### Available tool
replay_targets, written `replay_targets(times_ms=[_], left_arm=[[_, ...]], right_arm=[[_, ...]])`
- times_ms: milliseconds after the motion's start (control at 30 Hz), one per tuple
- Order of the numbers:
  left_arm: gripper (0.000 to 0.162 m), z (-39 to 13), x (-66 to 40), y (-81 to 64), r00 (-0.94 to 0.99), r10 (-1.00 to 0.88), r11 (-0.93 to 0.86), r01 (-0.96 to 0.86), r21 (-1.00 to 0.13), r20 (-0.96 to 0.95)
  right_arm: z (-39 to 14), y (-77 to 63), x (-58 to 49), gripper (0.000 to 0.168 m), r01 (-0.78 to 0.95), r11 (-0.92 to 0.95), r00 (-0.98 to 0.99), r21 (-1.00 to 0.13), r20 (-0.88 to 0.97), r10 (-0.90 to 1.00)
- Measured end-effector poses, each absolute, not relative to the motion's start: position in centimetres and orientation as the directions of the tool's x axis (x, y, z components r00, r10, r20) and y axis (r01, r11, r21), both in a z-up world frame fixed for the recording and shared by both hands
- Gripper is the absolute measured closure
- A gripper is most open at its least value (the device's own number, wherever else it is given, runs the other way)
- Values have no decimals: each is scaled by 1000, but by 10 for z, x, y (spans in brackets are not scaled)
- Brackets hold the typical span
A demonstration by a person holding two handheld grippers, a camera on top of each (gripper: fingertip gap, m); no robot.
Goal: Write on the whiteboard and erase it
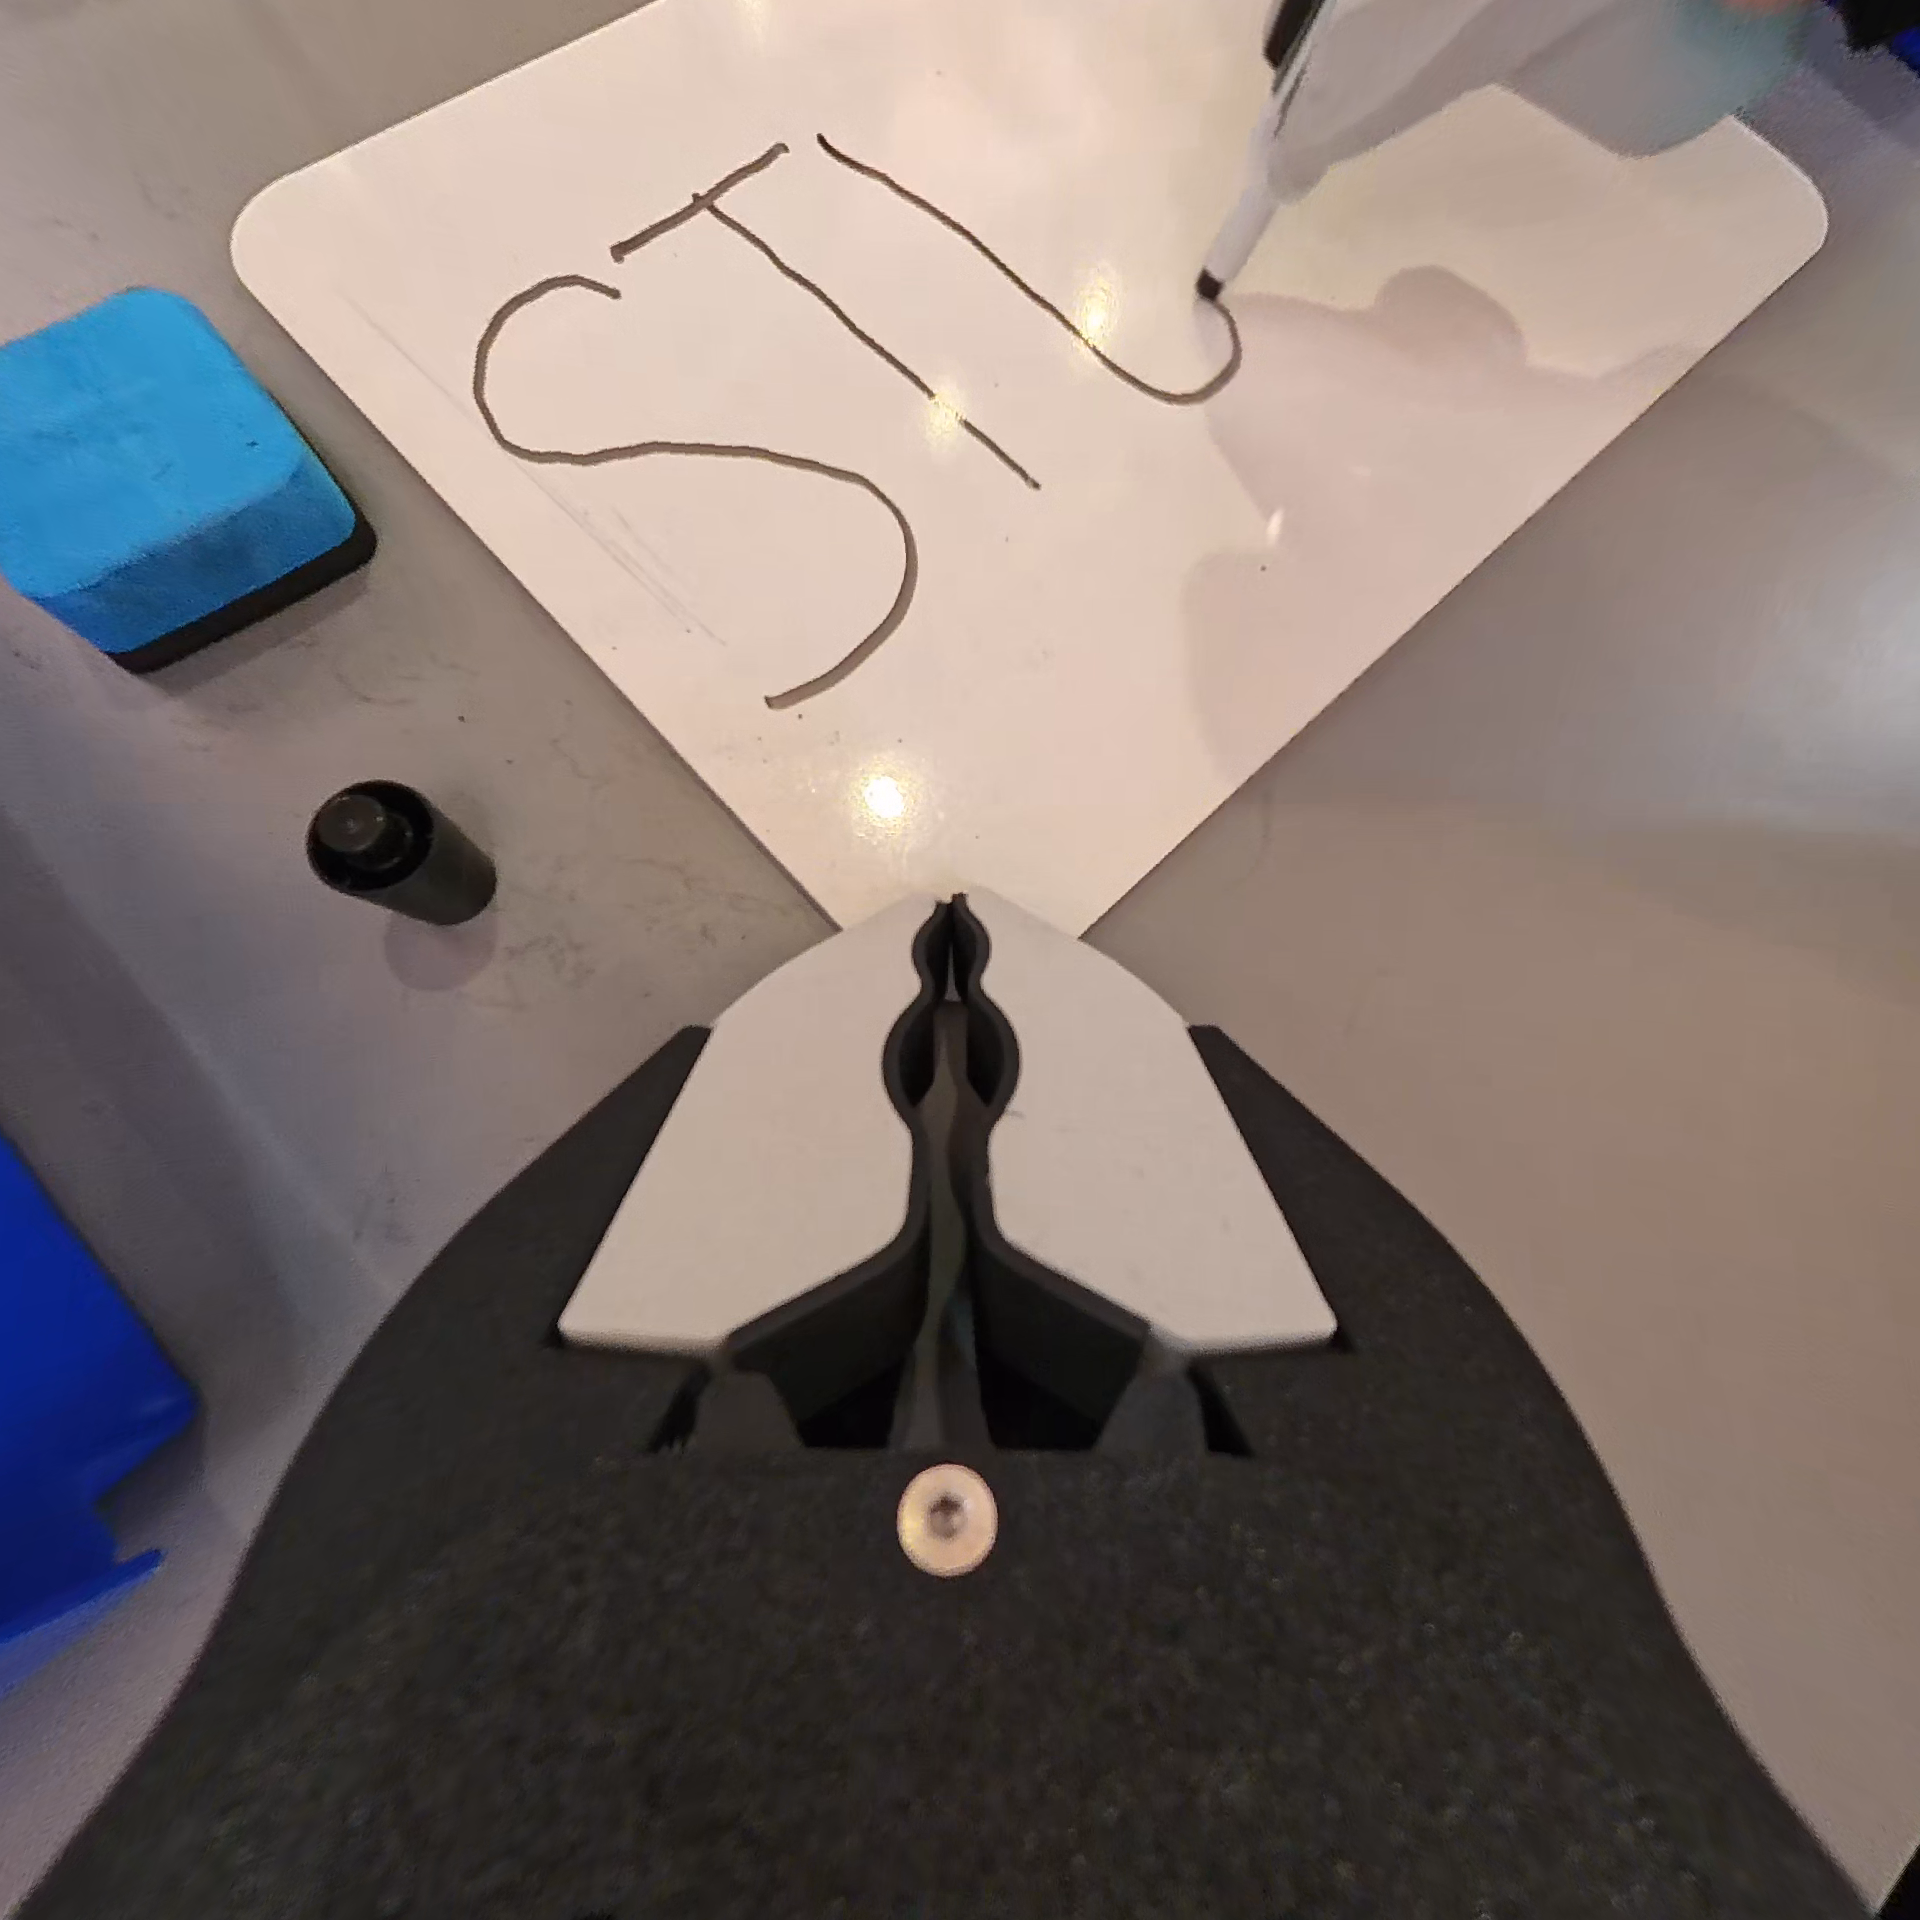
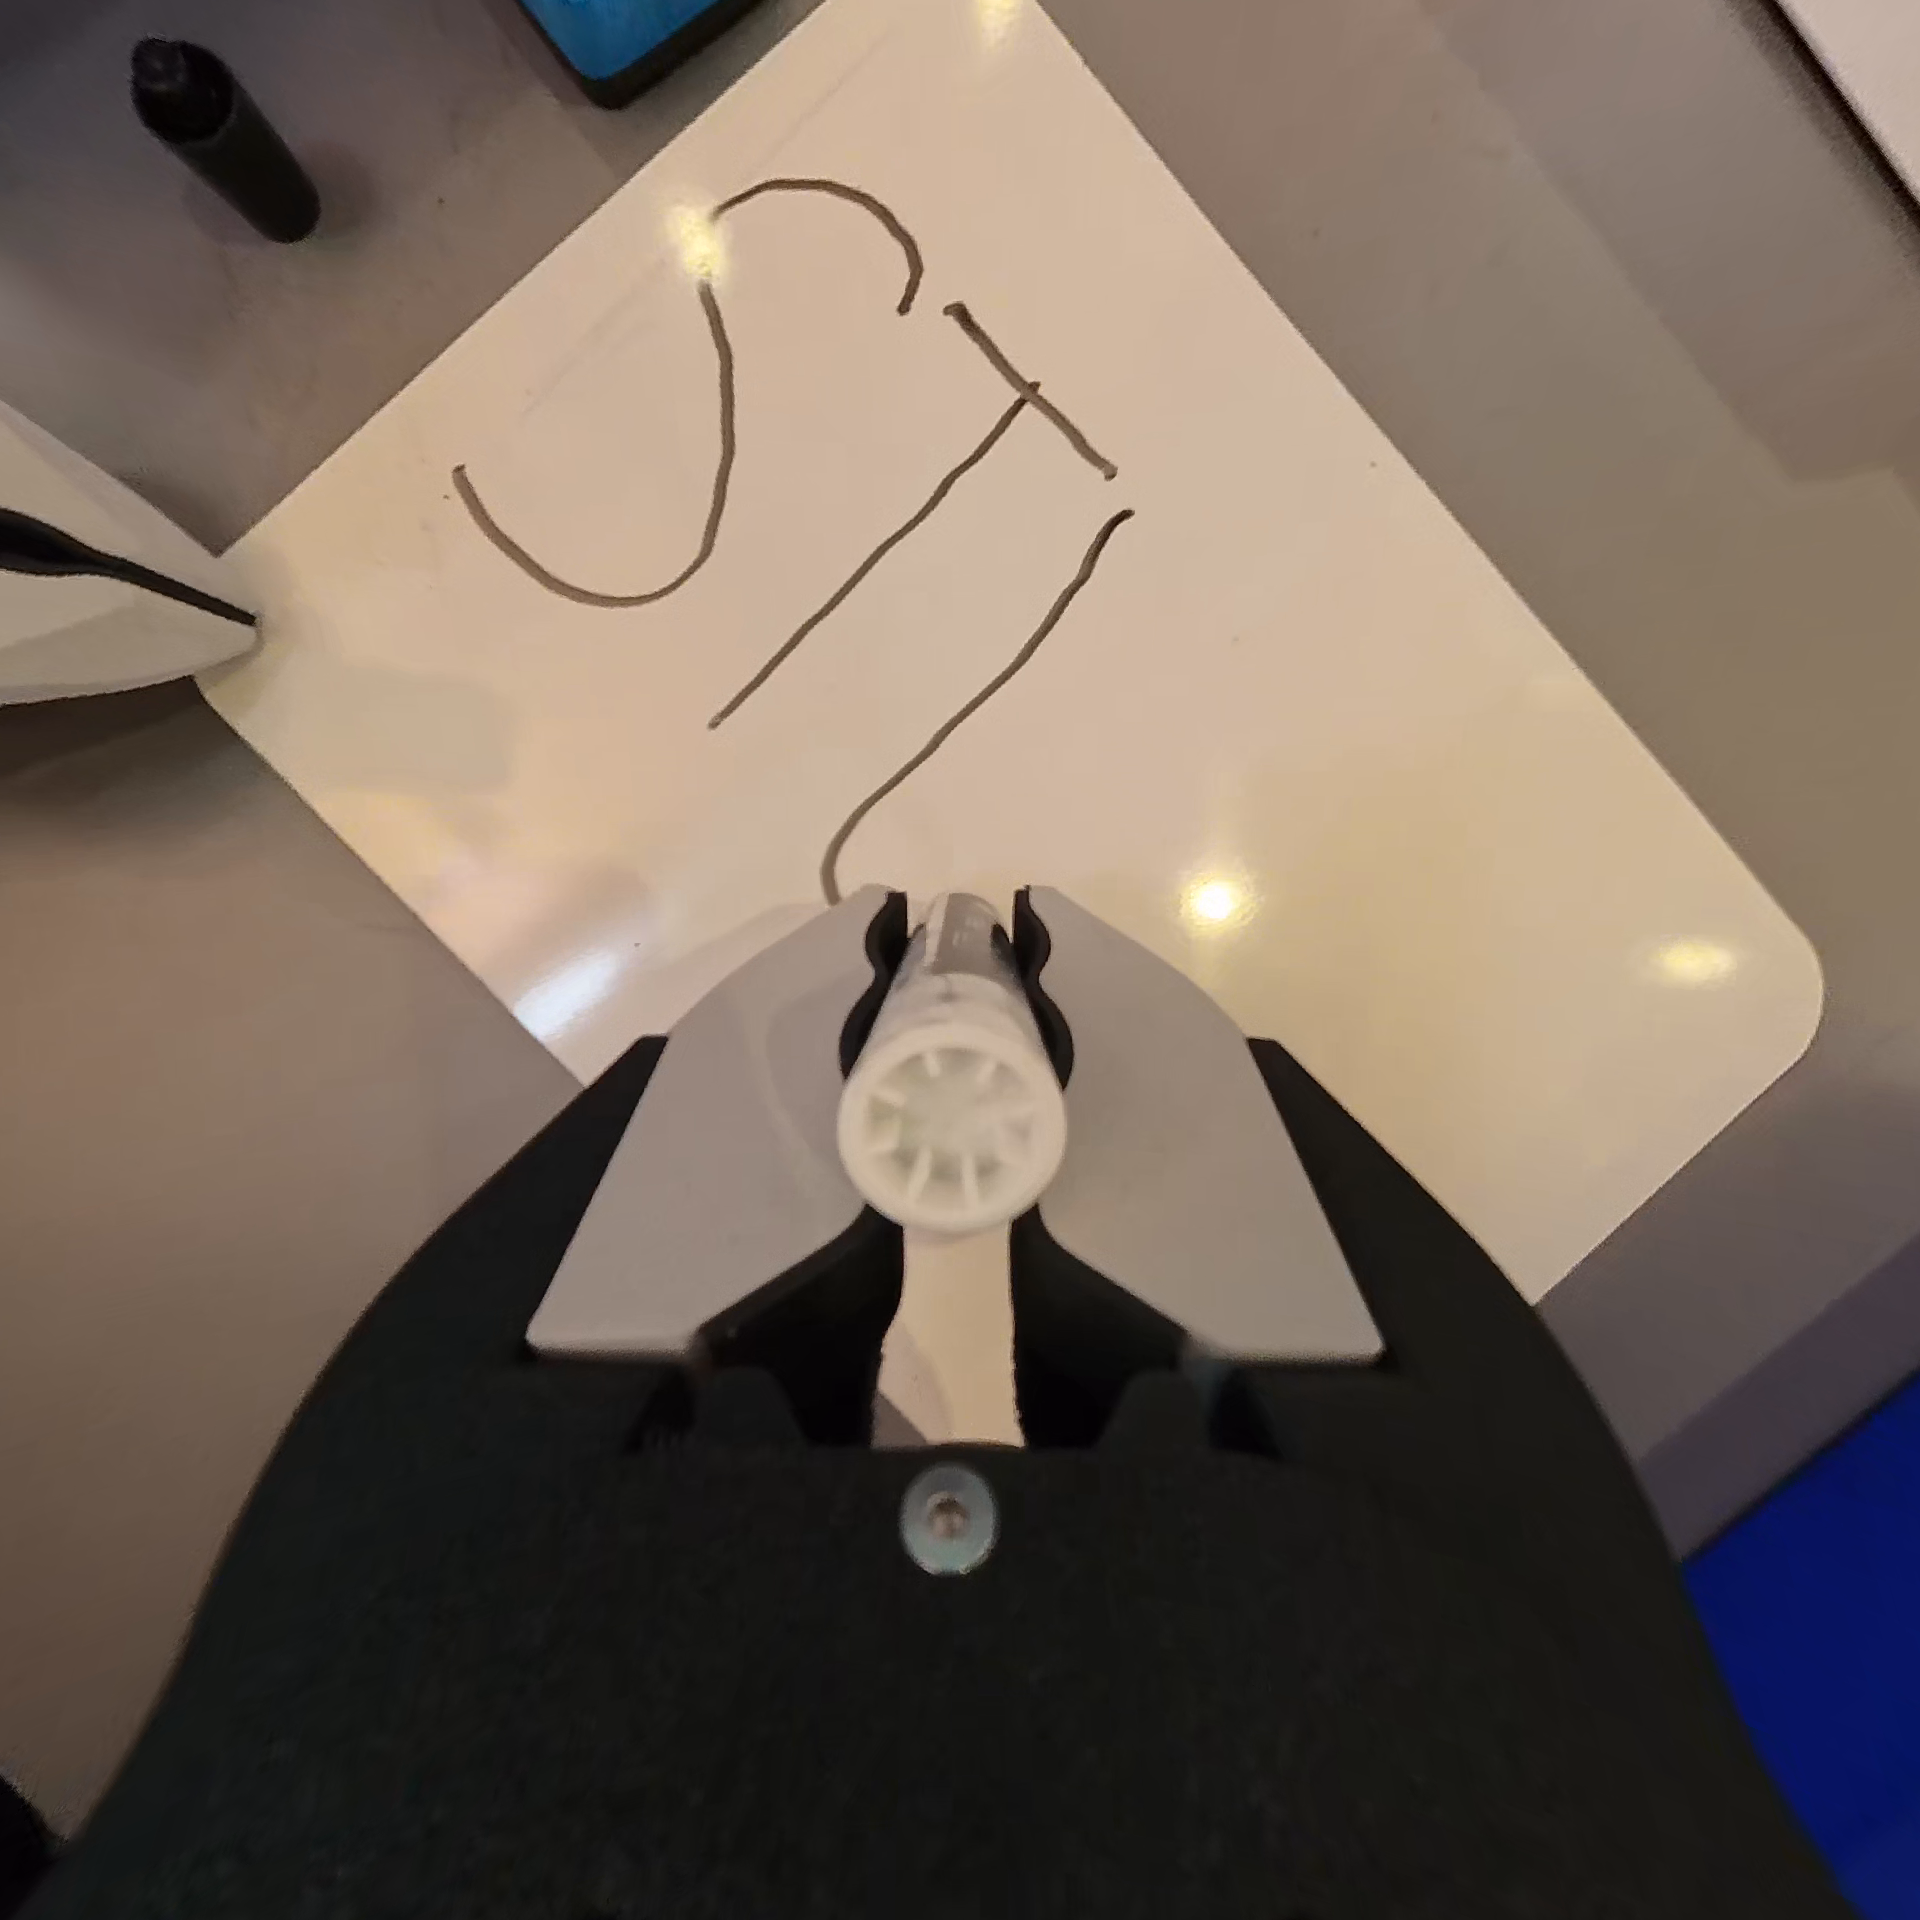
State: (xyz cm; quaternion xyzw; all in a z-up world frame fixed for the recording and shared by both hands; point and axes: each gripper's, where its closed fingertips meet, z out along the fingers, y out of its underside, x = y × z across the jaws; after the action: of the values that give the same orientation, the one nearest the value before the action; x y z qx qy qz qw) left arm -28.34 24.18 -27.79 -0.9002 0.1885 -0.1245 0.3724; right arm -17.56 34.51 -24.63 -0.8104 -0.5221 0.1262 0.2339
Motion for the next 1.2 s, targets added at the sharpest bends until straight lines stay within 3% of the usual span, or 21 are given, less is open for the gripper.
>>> replay_targets(times_ms=[800,967,1200], left_arm=[[162,-278,-283,242,898,-432,-653,-244,-717,88],[162,-278,-283,242,897,-432,-653,-244,-717,89],[162,-278,-283,242,897,-433,-655,-242,-716,93]], right_arm=[[-246,428,-216,148,796,-323,395,-512,37,918],[-225,428,-203,148,772,-310,407,-554,57,912],[-243,433,-185,148,778,-334,425,-533,56,903]])
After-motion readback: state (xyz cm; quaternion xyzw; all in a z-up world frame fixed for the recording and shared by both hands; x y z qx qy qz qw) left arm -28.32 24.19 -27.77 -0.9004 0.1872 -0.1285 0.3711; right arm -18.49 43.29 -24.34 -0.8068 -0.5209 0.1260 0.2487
